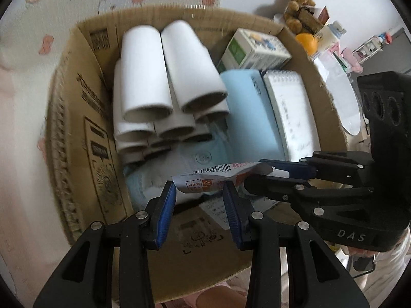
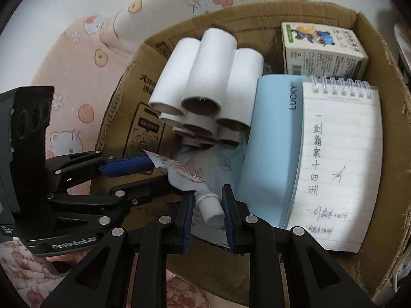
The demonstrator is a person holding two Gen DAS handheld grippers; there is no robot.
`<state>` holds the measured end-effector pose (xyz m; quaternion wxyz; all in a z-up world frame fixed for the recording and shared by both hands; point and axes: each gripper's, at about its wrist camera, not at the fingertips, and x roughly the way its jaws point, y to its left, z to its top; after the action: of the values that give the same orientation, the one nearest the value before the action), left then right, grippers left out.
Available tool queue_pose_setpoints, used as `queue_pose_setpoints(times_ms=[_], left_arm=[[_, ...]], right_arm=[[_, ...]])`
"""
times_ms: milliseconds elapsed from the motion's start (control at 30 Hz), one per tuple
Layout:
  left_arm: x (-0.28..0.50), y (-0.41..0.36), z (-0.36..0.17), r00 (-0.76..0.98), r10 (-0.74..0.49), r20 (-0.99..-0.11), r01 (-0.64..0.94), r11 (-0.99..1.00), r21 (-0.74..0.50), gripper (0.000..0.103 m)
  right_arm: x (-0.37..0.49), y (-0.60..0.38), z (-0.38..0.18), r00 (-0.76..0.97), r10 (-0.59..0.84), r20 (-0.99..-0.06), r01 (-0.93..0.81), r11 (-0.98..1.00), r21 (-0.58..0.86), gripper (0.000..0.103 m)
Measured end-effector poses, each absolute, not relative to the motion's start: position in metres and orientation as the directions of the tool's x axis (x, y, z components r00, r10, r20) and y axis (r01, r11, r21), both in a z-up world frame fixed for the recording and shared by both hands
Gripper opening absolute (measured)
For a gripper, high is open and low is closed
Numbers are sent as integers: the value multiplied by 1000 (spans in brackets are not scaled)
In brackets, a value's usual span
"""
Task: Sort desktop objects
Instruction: 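Lower the pouch into the box beside the rolls and open the left tool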
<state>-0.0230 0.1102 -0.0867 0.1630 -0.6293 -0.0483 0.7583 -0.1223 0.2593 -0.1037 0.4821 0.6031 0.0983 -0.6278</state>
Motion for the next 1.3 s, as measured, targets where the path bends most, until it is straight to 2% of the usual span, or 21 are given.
queue_pose_setpoints(times_ms=[200,367,433,533,667,900,1067,1300], left_arm=[[-31,108,-106,-57,321,-945,-113,-943,-313,41],[-37,108,-107,-69,292,-954,-76,-955,-287,31],[-40,111,-107,-84,245,-966,-80,-968,-239,31],[-40,107,-107,-74,286,-956,-69,-957,-281,31],[-36,105,-103,-100,271,-957,-88,-961,-262,30],[-21,113,-68,-334,126,-934,-216,-975,-54,30],[-4,103,-41,-484,155,-861,-262,-965,-26,30],[6,83,-13,-595,184,-783,-237,-970,-47,31]], right_arm=[[-127,256,-113,229,-436,-871,716,-531,454,19],[-129,246,-123,324,-433,-841,669,-523,528,18],[-126,239,-124,298,-405,-864,703,-519,486,18],[-127,236,-125,263,-385,-885,719,-533,446,18],[-124,236,-117,225,-388,-894,754,-512,412,18],[-102,242,-85,87,-444,-892,824,-471,314,19],[-86,249,-68,1,-500,-866,837,-473,274,19],[-75,255,-44,-79,-627,-775,799,-504,327,19]])
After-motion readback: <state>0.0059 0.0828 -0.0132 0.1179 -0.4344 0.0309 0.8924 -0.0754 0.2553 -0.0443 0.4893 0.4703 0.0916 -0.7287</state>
